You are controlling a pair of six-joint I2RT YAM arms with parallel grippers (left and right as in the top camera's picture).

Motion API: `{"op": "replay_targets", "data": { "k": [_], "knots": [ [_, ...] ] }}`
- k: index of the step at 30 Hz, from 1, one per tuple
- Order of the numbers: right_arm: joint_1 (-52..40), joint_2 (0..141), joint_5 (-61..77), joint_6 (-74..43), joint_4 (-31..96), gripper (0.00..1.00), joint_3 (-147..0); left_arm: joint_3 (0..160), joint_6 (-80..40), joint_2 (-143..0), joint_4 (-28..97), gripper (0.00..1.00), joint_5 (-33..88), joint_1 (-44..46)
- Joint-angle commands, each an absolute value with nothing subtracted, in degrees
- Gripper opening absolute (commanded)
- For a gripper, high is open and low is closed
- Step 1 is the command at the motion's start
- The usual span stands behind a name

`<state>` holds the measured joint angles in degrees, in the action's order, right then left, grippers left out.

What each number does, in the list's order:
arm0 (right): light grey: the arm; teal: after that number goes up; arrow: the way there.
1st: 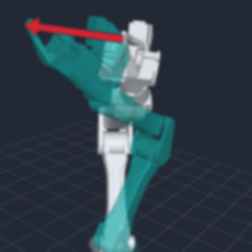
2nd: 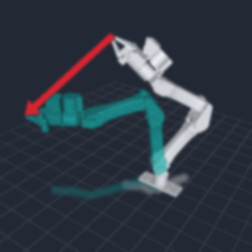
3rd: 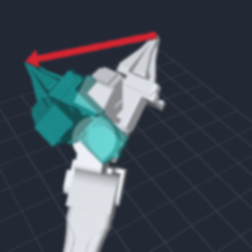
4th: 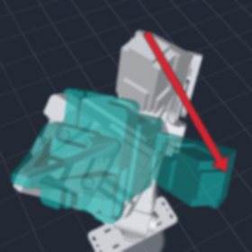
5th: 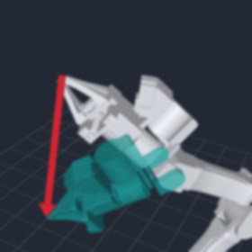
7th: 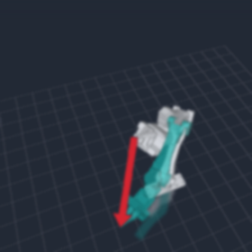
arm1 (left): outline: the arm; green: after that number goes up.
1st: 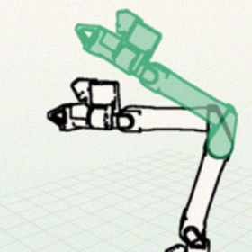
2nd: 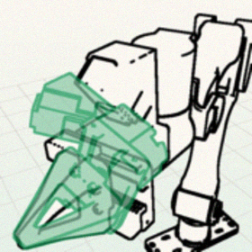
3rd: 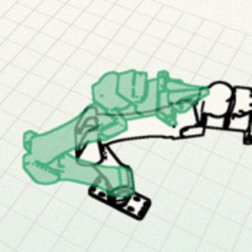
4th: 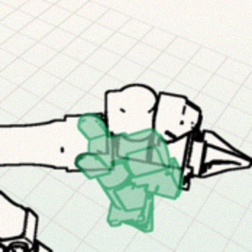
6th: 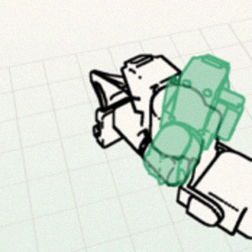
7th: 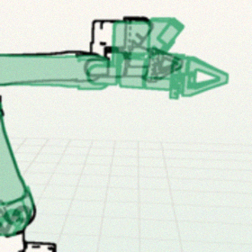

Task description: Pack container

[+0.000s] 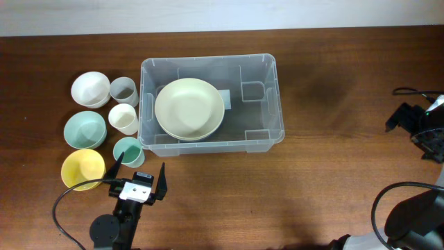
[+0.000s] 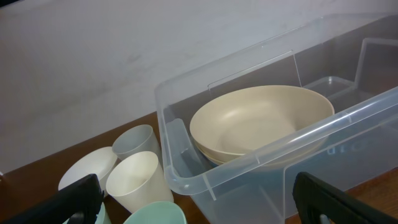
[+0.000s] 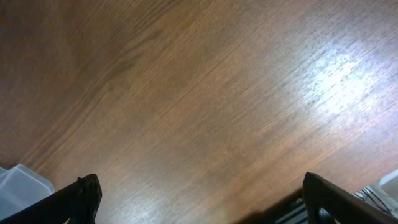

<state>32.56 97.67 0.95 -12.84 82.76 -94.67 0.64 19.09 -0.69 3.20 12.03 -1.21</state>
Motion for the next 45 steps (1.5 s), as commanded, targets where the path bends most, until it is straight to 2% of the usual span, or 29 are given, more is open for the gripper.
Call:
{"op": "replay_targets", "data": {
  "k": [1,16,22,27,31,37,38,41,45],
  "knots": [
    [32.6,96.9,1.5,-12.4,82.5,0.99,-94.5,0.5,18.9,-0.4,3.5,1.00,12.7,-1.6],
    [32.6,96.9,1.5,-12.4,82.4,0.99,-94.5,0.5,18.9,-0.4,3.5,1.00,12.7,-1.6],
    [32.6,96.9,1.5,-12.4,82.4,0.99,-94.5,0.5,19.0,-0.4,-0.5,1.00,13.7,-1.6],
    [32.6,96.9,1.5,-12.4,82.4,0.99,-94.5,1.3,19.0,-0.4,-10.0,1.00,16.8,-1.6],
    [32.6,96.9,1.5,-12.4,82.4,0.99,-94.5,6.4,19.0,-2.3,-9.6,1.00,11.5,-2.1],
    [32.6,96.9,1.5,-12.4,82.4,0.99,-94.5,23.7,19.6,-18.9,-5.5,1.00,9.8,-6.5],
    [32.6,96.9,1.5,-12.4,82.4,0.99,-94.5,31.9,19.6,-27.4,-1.6,1.00,9.9,-7.9],
    [32.6,96.9,1.5,-12.4,82.4,0.99,-94.5,45.6,19.8,-41.2,7.6,1.00,12.4,-9.7],
    [32.6,96.9,1.5,-12.4,82.4,0.99,-94.5,59.7,19.8,-55.4,18.1,1.00,14.6,-9.9]
  ]
}}
